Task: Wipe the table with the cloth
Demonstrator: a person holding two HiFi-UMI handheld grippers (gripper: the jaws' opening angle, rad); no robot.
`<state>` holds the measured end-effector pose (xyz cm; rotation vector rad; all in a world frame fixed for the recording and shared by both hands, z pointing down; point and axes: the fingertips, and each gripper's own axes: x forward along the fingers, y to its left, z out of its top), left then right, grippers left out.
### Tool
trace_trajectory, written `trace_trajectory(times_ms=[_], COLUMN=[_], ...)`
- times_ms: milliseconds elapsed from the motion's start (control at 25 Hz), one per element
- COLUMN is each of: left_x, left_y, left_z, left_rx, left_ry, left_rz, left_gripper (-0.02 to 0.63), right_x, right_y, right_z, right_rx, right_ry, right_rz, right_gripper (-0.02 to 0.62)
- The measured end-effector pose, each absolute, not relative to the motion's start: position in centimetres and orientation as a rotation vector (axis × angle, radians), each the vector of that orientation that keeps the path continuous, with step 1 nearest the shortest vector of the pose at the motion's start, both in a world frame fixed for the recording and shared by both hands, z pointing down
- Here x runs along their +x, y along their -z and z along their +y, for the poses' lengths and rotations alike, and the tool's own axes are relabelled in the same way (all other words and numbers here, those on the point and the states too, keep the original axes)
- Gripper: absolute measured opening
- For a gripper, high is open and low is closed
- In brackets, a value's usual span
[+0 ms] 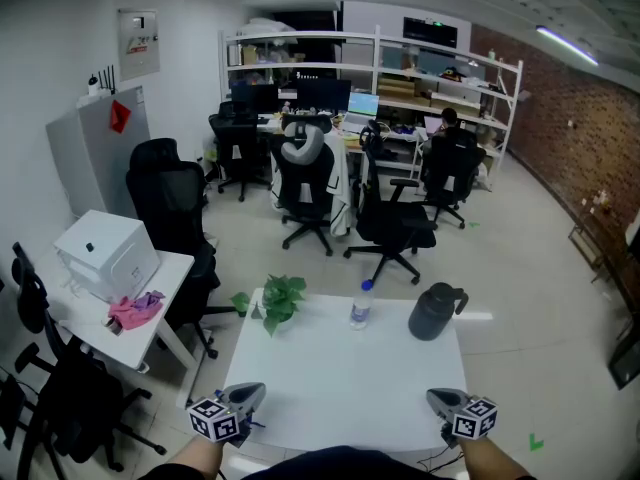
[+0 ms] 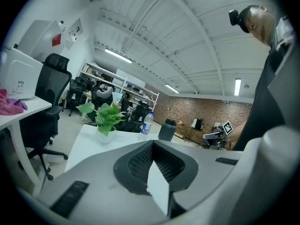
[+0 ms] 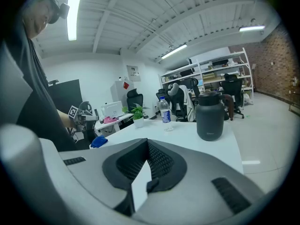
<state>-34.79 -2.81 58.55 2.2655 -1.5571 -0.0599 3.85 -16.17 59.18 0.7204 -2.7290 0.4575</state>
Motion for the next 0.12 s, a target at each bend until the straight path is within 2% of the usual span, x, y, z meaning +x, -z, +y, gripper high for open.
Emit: trace_trajectory(times_ms=[120], left_x=[-34.85], left_y=[-58.45], left_z=[-3.05], left_rx=[2.265], left_ry=[0.061], left_rz=[-1.554], left_gripper=[0.011], right_x=[3.71], right_y=[-59.19], right_z=[-16.32], right_rx=[0.719], right_ry=[-0.456], right_rz=[-2.729], right_gripper=[0.009])
